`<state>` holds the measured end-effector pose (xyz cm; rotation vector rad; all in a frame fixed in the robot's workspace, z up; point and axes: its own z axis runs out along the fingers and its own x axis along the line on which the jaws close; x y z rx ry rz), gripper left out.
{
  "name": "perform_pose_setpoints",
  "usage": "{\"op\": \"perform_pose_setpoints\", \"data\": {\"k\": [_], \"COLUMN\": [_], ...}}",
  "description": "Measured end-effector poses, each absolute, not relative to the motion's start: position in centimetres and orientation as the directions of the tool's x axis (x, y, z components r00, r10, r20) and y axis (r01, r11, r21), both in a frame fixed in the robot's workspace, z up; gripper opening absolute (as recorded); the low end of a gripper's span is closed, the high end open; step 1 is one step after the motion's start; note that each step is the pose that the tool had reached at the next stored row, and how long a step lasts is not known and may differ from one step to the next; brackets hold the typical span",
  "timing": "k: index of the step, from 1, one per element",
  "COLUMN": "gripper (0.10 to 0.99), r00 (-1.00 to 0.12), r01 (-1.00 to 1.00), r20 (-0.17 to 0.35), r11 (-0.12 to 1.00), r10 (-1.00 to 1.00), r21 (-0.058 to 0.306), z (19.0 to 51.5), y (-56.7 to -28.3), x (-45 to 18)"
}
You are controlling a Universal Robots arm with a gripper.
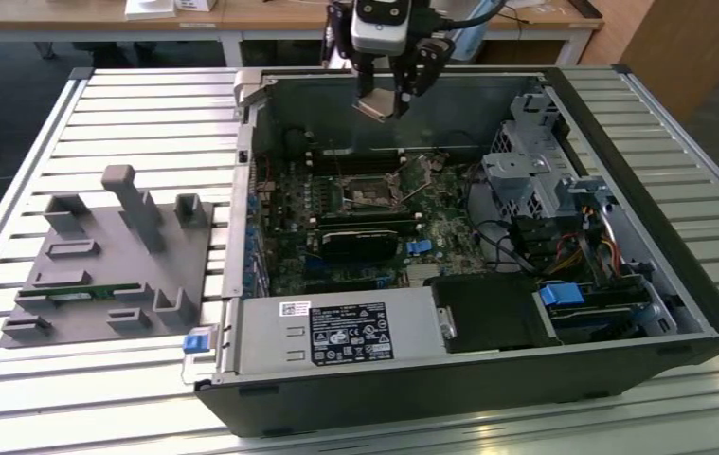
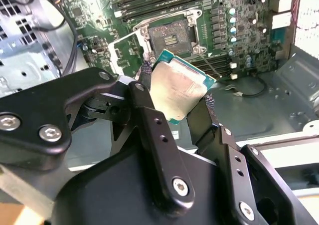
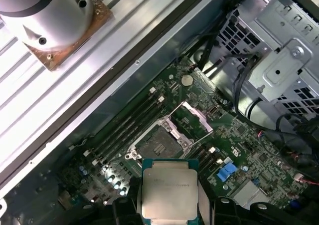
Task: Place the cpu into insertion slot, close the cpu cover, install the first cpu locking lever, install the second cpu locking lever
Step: 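Place the cpu into insertion slot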
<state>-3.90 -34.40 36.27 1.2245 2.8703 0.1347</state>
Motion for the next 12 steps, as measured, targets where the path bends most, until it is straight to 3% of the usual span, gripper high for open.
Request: {"op": "perform_pose_setpoints", "data": {"k": [12], "gripper": [0.537], "r00": [-0.599], "r01": [0.799], "r20": [0.017], "r11": [0.596], "r10": [0.8], "r21": [0.086], "z": [36.16], "y": [-34.4], "x": [-3.93]}}
